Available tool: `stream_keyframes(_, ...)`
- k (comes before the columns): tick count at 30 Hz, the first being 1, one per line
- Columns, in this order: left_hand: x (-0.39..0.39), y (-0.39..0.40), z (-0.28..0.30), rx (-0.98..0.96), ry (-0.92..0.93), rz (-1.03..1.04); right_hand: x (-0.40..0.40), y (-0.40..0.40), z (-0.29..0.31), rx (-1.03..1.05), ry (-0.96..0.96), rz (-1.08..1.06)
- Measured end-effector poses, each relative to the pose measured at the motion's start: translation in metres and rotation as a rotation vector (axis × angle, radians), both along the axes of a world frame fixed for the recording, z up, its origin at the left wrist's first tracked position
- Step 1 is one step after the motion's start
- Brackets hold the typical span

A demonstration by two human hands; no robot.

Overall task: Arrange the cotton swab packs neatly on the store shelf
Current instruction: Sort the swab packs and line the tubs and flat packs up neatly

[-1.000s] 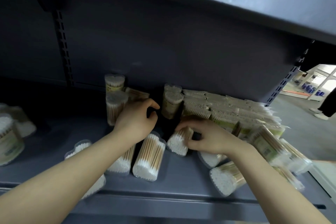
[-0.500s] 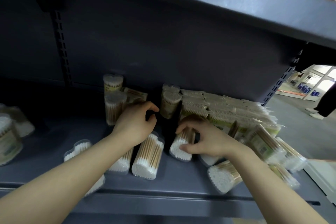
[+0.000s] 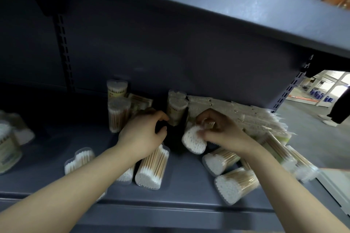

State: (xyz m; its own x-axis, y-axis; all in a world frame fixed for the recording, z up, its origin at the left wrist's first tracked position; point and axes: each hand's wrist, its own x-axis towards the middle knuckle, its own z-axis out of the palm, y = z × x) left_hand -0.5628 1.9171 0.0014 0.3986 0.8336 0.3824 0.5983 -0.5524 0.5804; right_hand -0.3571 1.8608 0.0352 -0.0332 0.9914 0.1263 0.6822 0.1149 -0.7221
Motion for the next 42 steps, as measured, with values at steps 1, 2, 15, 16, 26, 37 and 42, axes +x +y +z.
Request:
stream_keyframes(1,0.0,0.0,0.0,0.003,-0.003,0.007,-0.002,-0.001,-0.003,-0.029,-0.103,0.025)
stream_keyframes(2,0.0,0.001,0.001,0.0,-0.009,0.013,-0.004,0.0,-0.007,-0.049,-0.19,0.055)
stream_keyframes(15,-0.003,0.006,0.001,-0.039,-0.008,0.048,-0.01,-0.004,-0.021,-0.119,-0.456,0.206)
stream_keyframes(16,-0.003,0.007,0.001,-0.042,-0.006,0.053,-0.009,-0.005,-0.02,-0.152,-0.478,0.212)
stream_keyframes(26,-0.001,0.009,-0.001,-0.055,-0.005,0.052,-0.003,-0.005,-0.013,-0.072,-0.413,0.16)
stream_keyframes(37,-0.001,0.006,-0.005,-0.072,-0.023,-0.024,0.0,0.003,0.004,0.096,0.206,0.012)
stream_keyframes(42,0.006,0.0,-0.001,0.007,0.036,-0.065,-0.007,0.005,0.006,0.099,0.395,-0.018)
